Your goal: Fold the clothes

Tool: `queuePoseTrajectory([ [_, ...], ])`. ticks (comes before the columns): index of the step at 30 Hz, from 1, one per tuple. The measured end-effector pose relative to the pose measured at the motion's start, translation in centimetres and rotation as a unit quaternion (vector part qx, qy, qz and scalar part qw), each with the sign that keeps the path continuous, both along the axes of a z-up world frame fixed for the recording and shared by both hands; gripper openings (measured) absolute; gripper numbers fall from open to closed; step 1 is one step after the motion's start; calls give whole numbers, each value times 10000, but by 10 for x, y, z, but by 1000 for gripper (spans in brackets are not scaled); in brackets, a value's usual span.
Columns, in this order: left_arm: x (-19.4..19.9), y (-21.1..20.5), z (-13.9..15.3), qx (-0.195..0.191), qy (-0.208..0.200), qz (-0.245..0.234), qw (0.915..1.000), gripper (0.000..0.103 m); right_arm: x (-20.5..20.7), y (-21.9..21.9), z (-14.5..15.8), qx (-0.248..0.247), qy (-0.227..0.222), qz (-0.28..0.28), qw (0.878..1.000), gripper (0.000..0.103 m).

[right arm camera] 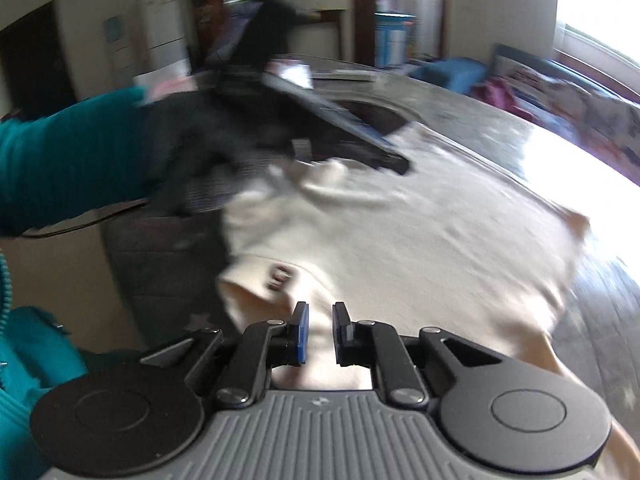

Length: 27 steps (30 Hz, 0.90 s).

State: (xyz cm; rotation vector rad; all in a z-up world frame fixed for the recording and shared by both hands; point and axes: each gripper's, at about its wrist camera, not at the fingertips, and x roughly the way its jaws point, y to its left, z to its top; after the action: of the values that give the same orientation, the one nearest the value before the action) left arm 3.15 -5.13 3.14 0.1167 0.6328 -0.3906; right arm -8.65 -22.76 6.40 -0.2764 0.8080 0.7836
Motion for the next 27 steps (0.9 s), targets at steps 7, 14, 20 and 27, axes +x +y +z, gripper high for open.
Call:
queuePoseTrajectory([
  [7, -62, -31, -11, 128, -139, -701, 9974, 30, -12, -24, -12, 17, 188, -518, 9985, 19],
  [14, -86, -35, -27, 158, -79, -725, 9972, 36, -28, -73, 0, 466, 84, -1414, 9888, 31],
  [20, -86, -33, -19, 169, -155, -784, 9967, 37, -32, -150, 1, 490, -75, -2889, 9561, 35],
  [27, -83, -61, -7, 68, -320, -1205, 9922, 37, -10, -207, -22, -480, -356, -4098, 9102, 39],
])
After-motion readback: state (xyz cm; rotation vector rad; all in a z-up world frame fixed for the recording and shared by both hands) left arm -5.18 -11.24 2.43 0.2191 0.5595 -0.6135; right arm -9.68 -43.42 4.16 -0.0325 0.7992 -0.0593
